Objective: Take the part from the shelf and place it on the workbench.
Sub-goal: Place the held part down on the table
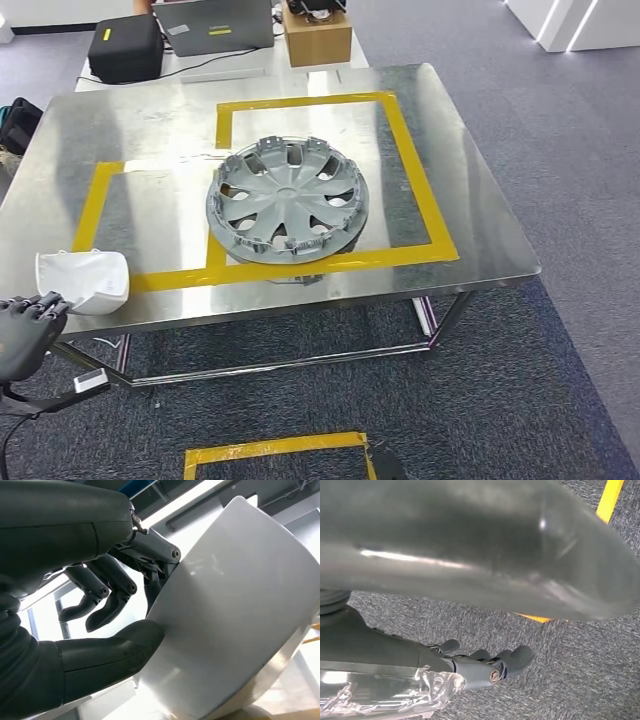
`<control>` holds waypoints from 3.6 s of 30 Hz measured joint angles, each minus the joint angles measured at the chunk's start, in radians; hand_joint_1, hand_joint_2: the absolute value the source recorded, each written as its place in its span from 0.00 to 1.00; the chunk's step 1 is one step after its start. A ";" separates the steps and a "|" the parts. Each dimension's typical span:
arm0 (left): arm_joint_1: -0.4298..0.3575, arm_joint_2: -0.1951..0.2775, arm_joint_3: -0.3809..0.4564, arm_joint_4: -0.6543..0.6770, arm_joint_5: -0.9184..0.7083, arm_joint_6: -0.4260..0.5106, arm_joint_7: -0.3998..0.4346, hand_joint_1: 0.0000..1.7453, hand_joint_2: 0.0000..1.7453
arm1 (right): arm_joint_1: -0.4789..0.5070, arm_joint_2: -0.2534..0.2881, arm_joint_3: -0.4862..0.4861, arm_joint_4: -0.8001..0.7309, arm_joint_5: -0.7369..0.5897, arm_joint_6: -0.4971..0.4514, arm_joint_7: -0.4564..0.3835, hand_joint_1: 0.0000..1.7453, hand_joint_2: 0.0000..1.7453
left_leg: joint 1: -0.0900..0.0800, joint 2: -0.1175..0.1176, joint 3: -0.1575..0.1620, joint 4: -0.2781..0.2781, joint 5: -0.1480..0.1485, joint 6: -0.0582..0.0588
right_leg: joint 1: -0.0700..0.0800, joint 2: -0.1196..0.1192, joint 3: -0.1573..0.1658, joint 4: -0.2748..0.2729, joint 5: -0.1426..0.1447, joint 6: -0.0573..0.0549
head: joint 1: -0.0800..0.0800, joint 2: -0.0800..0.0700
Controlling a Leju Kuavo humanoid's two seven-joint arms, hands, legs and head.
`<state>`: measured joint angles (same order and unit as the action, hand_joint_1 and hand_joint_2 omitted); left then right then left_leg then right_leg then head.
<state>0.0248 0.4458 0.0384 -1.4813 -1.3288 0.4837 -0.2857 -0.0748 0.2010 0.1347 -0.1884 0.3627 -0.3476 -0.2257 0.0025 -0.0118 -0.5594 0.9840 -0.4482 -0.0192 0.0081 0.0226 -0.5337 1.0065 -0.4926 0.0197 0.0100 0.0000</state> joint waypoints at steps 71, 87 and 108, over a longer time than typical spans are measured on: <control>-0.238 -0.124 -0.322 0.250 -0.133 -0.102 0.189 1.00 1.00 | -0.013 0.024 -0.016 -0.002 0.016 0.016 0.033 0.00 0.00 | -0.007 0.001 0.009 -0.017 0.005 0.034 | -0.012 0.001 0.008 -0.018 0.003 0.031 | -0.002 0.000; -0.246 -0.134 -0.319 0.249 -0.135 -0.117 0.199 1.00 1.00 | -0.012 0.025 -0.024 -0.005 0.014 0.011 0.032 0.00 0.00 | 0.001 0.002 -0.006 0.097 -0.089 -0.015 | -0.018 -0.011 -0.060 0.009 0.044 -0.012 | -0.008 0.000; -0.237 -0.159 -0.324 0.235 -0.077 -0.139 0.160 1.00 1.00 | 0.004 0.015 -0.048 -0.005 0.002 0.007 -0.005 0.00 0.00 | 0.010 0.000 -0.054 0.014 0.034 0.004 | -0.018 -0.012 0.020 -0.029 -0.009 0.022 | -0.007 0.000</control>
<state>-0.2123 0.2865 -0.2853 -1.2467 -1.4054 0.3445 -0.1257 -0.0705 0.2159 0.0870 -0.1930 0.3643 -0.3410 -0.2308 0.0123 -0.0120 -0.6134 0.9983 -0.4140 -0.0154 -0.0095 0.0110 -0.5136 0.9780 -0.5016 0.0421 0.0031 0.0000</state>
